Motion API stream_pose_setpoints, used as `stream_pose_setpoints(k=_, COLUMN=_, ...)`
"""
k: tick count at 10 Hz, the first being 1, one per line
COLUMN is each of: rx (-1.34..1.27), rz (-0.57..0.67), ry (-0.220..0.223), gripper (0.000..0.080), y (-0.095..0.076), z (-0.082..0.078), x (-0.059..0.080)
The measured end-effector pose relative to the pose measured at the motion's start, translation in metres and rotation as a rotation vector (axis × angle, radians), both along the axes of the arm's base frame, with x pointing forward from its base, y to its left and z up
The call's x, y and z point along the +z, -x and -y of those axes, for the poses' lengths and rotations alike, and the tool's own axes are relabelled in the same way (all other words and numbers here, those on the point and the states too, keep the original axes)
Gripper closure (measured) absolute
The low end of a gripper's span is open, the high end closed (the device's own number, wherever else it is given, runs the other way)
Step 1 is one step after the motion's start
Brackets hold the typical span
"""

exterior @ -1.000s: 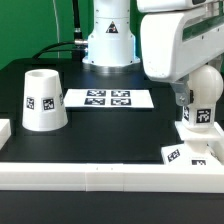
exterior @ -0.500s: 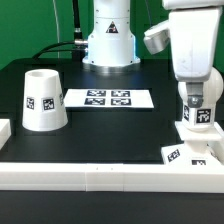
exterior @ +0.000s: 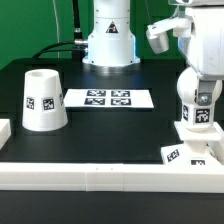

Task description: Assemble lamp

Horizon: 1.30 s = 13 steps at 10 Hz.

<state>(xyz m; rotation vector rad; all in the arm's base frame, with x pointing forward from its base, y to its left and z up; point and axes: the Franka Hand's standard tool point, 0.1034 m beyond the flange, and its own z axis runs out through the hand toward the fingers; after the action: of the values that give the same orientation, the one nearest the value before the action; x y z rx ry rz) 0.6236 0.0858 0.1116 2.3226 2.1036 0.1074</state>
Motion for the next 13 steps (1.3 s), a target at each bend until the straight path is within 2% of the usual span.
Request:
stream_pose_setpoints(k=5, rx=-0.109, rz=-0.005, ry=-0.008, gripper=0.0223, y=-0.0001, z=0.0002, x=-0.0002)
stream_pose_setpoints(k=10, rx=-0.716, rz=-0.054, ry=-0.052, gripper=0.0222, y=0.0021, z=0.0014, x=-0.0011)
stream_pose_setpoints(k=13, rx=-0.952, rz=-0.055, ry=-0.082, gripper=0.0222, y=-0.0004, z=-0.0001, x=-0.0013)
